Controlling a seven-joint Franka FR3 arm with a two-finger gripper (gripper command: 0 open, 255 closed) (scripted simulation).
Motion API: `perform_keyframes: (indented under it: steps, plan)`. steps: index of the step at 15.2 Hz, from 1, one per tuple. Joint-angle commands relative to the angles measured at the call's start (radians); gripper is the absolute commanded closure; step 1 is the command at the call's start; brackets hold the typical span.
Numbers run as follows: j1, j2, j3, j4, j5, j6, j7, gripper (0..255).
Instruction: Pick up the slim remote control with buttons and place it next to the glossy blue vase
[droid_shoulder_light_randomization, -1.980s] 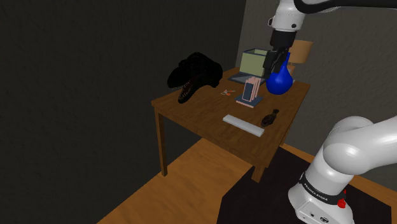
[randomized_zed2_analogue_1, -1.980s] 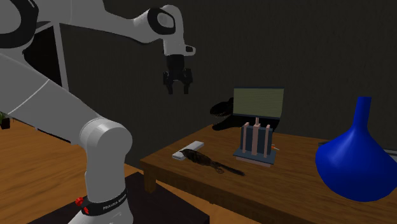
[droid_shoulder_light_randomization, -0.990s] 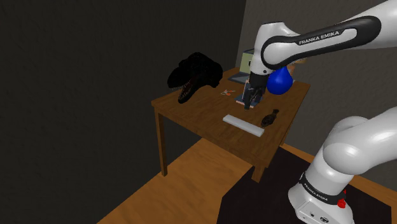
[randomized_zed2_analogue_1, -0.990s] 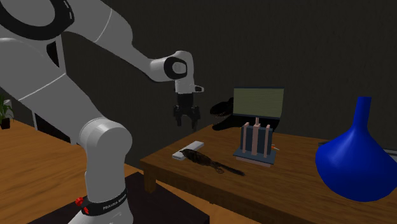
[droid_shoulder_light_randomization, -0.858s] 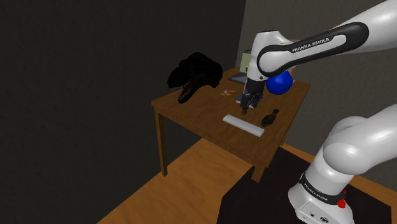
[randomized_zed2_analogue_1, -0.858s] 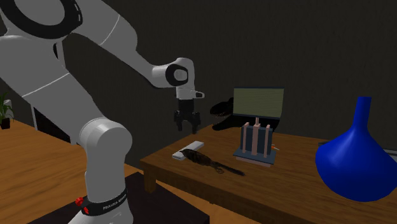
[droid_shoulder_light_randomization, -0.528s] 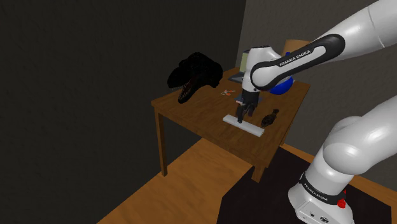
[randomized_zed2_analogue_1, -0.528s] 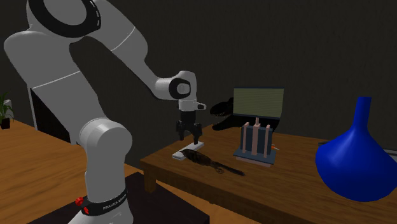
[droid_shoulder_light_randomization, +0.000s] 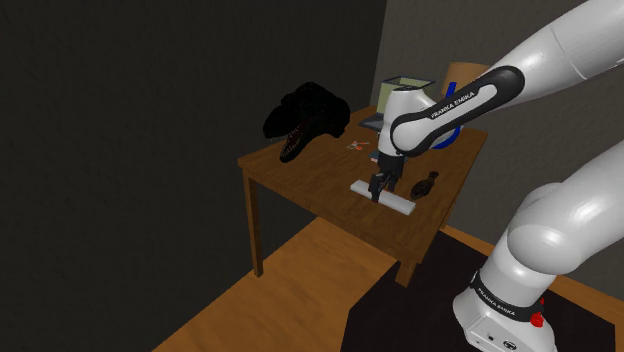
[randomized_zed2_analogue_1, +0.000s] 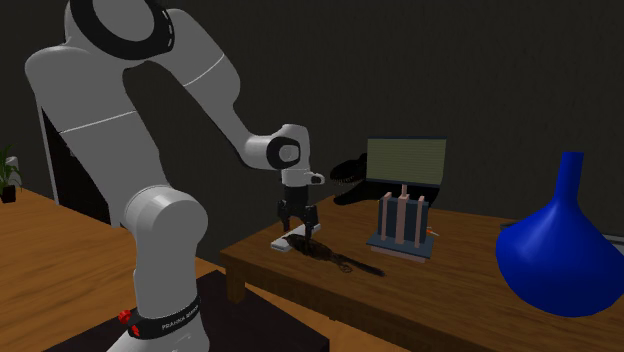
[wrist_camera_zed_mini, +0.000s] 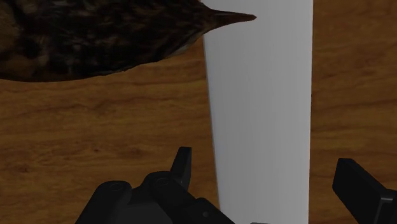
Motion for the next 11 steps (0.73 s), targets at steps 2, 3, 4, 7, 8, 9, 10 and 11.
perform_keyframes:
  steps: [2, 3, 4, 7, 8, 9, 10, 11]
  plan:
    - [0.000, 0.004, -0.001, 0.000, 0.000, 0.005, -0.001, 0]
    - [0.000, 0.004, -0.001, 0.000, 0.000, 0.005, -0.001, 0]
    - [0.000, 0.004, -0.001, 0.000, 0.000, 0.005, -0.001, 0]
    - [0.000, 0.004, -0.001, 0.000, 0.000, 0.004, -0.001, 255]
    - [0.000, 0.004, -0.001, 0.000, 0.000, 0.004, -0.001, 255]
    - [0.000, 0.004, -0.001, 0.000, 0.000, 0.004, -0.001, 255]
    - [0.000, 0.004, -0.001, 0.000, 0.000, 0.004, -0.001, 255]
    - [0.000, 0.004, -0.001, 0.000, 0.000, 0.004, -0.001, 255]
